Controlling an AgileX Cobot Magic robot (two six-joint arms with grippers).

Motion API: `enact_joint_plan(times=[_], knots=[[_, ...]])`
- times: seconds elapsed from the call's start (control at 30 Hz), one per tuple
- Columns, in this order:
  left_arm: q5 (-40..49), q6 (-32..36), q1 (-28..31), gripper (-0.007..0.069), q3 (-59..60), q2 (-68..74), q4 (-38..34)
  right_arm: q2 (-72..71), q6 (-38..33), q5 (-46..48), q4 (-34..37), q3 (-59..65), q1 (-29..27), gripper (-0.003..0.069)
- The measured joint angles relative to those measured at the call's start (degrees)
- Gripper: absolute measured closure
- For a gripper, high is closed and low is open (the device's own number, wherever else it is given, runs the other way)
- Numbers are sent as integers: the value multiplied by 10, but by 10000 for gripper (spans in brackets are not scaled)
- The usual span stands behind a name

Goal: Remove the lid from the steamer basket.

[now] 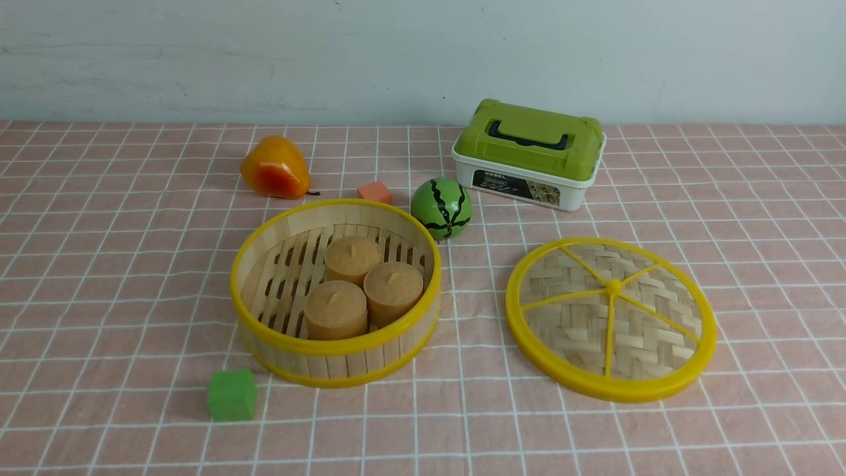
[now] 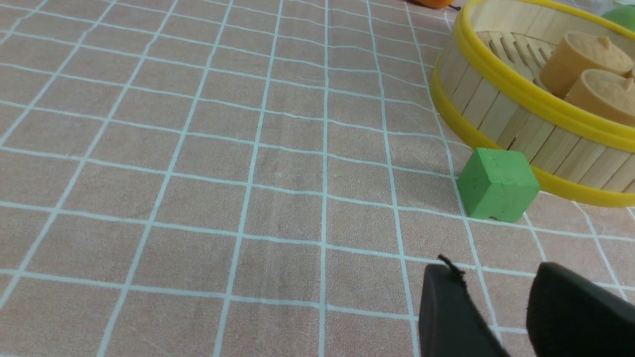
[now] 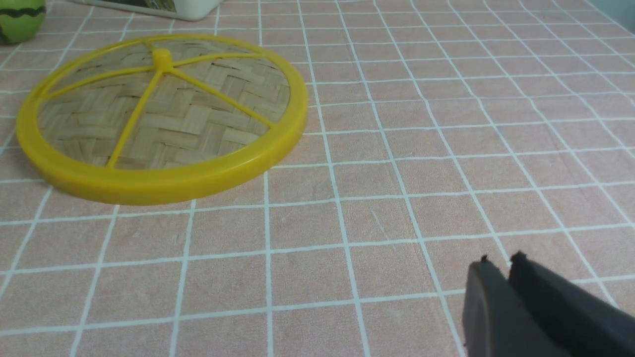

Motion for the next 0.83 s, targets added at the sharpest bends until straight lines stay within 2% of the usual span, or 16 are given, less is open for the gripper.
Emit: enact_joint_plan(times=[0.83], knots=[[0, 0, 0, 385, 0, 0, 0, 0, 0, 0, 0, 0, 0, 599]])
